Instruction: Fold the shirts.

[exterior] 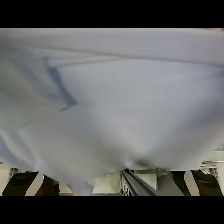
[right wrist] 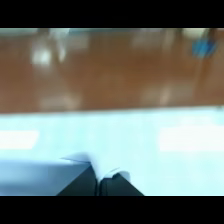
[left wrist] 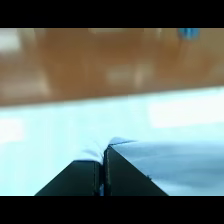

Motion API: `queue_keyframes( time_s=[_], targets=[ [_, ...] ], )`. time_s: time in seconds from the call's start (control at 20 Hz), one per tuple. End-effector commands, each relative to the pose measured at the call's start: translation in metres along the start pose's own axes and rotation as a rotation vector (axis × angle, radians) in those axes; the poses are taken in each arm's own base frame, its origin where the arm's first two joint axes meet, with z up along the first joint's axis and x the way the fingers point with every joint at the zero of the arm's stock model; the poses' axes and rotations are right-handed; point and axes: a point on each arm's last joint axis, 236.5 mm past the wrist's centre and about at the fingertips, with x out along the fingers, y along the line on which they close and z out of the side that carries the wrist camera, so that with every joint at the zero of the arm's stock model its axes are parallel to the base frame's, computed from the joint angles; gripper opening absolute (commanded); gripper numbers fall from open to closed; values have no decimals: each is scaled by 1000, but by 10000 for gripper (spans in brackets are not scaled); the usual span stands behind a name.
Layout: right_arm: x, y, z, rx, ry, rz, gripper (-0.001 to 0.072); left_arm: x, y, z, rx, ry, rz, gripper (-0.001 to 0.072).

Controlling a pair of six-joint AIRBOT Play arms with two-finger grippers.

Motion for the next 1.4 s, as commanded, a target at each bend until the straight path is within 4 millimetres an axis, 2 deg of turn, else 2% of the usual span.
queue_keyframes(
  time_s=[0.0, 0.15, 0.35, 0.45, 0.55, 0.7, 0.8, 0.85, 0.95, 1.1, 1.25, 1.35],
  targets=[
    [84, -14, -66, 114, 193, 86, 24, 103, 4, -69, -97, 250, -74, 30],
    [166, -41, -108, 234, 285, 105, 24, 195, 14, -110, -168, 347, -85, 30],
    [277, -61, -156, 317, 387, 114, 24, 299, 5, -174, -199, 491, -109, 30],
    [331, -71, -174, 339, 415, 90, 24, 338, 0, -202, -224, 526, -105, 30],
    [376, -83, -181, 395, 450, 76, 24, 365, 2, -224, -304, 554, -75, 30],
    [419, -95, -189, 461, 528, 85, 24, 389, 6, -247, -382, 595, -44, 31],
    [429, -95, -204, 475, 618, 115, 24, 394, 2, -256, -409, 623, -52, 31],
    [426, -95, -214, 457, 666, 126, 24, 390, -1, -259, -415, 644, -60, 31],
    [408, -100, -234, 362, 772, 134, 24, 373, -5, -272, -317, 730, -103, 31],
    [370, -117, -279, 250, 994, 88, 24, 345, -9, -311, -233, 915, -166, 31],
    [356, -127, -313, 252, 1083, 43, 24, 331, -11, -348, -216, 1045, -198, 31],
    [351, -136, -325, 255, 1118, -1, 25, 329, -6, -358, -236, 1080, -196, 31]
  ],
)
